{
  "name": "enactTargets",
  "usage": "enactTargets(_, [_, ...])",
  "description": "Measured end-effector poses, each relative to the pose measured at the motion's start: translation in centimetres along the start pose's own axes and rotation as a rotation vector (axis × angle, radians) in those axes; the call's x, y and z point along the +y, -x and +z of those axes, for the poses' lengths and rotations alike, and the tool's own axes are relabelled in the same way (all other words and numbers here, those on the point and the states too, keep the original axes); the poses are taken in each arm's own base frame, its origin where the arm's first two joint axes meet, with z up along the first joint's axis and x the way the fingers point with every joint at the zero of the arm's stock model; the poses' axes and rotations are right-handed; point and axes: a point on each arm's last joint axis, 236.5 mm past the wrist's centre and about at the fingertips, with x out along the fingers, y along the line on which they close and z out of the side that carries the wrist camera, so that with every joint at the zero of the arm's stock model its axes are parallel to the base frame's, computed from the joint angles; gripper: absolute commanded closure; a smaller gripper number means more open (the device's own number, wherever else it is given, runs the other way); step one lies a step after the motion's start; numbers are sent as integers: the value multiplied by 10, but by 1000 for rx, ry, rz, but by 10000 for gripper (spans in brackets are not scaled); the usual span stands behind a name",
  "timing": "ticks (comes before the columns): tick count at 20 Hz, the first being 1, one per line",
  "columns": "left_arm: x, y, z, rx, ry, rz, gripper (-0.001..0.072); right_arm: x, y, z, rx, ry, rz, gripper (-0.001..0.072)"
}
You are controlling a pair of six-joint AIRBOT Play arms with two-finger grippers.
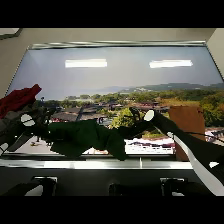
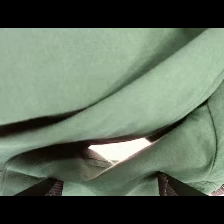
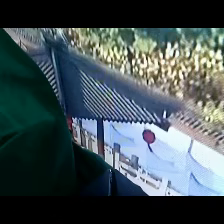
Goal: Fold the shirts.
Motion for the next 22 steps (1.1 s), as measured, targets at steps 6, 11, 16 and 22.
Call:
enactTargets(6, [2, 13, 2, 4, -8, 8, 40, 4, 12, 8, -60, 40, -22, 678])
enactTargets(11, [22, 36, 2, -5, 38, 27, -13, 3, 17, 9, -77, 48, -39, 678])
enactTargets(16, [59, 50, -5, -11, 98, 60, -13, 2, 18, 9, -78, 46, -43, 677])
enactTargets(22, [75, 27, -34, 67, 140, 23, -13, 2, 18, 8, -74, 44, -44, 677])
